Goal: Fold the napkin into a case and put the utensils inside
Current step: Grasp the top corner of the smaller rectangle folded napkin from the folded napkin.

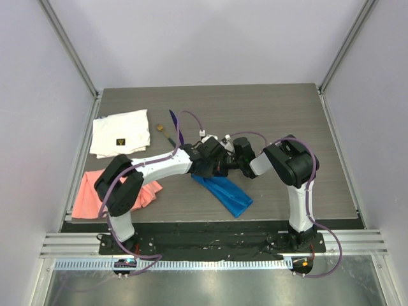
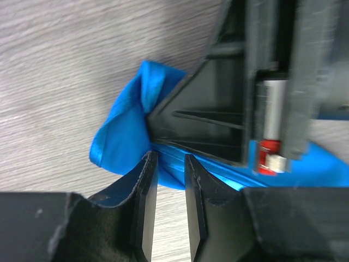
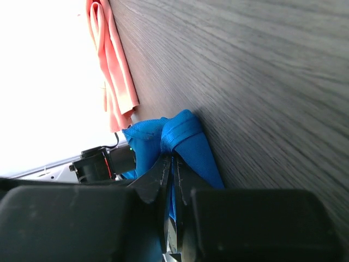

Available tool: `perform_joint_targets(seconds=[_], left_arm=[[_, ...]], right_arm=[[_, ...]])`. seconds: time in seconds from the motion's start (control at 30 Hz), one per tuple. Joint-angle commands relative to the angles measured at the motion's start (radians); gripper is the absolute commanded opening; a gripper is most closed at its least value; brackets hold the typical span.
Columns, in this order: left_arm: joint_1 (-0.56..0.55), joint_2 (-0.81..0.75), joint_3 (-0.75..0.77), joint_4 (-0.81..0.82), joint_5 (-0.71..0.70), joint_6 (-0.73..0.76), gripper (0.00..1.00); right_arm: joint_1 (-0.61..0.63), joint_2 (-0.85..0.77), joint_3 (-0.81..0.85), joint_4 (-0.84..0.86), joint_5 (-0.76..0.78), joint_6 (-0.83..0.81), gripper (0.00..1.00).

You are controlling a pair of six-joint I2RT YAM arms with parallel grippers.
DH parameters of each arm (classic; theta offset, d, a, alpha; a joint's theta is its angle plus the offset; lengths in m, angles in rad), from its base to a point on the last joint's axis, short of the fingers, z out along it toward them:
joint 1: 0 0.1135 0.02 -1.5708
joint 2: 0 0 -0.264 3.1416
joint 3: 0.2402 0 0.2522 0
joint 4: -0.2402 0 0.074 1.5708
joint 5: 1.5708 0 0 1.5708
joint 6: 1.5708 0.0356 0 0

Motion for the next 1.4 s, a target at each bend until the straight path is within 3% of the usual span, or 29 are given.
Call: perform_joint_targets(seconds=[0.0,0.3,0.7,0.83,0.93,1.37], left_arm=[[-0.011,0.011,0.037,-0.074,-0.097,-0.014,0.3],[-0.022,0.0,0.046,-0.071,-0.141,0.003,0.29],[-0.026,0.016,0.038,-0.076,-0.152,0.011,0.35],[-0.025,0.051,0.068,-0.076,-0.14,0.019,0.26],[-0.026,0.065,0.089,-0.068,-0.14,0.023,0.0],[0.026,0.034,-0.018,0.081,-0.069,0.009,0.0]], right_arm=[[0.0,-0.003,-0.011,0.023,0.03,-0.007,0.12],[-0.002,0.009,-0.005,0.032,0.025,0.003,0.11],[0.0,0.01,-0.008,0.037,0.021,0.007,0.11],[0.001,0.007,-0.01,0.044,0.019,0.016,0.11],[0.004,0.003,-0.014,0.044,0.024,0.019,0.11],[0.035,0.107,0.001,0.126,0.006,0.061,0.13]])
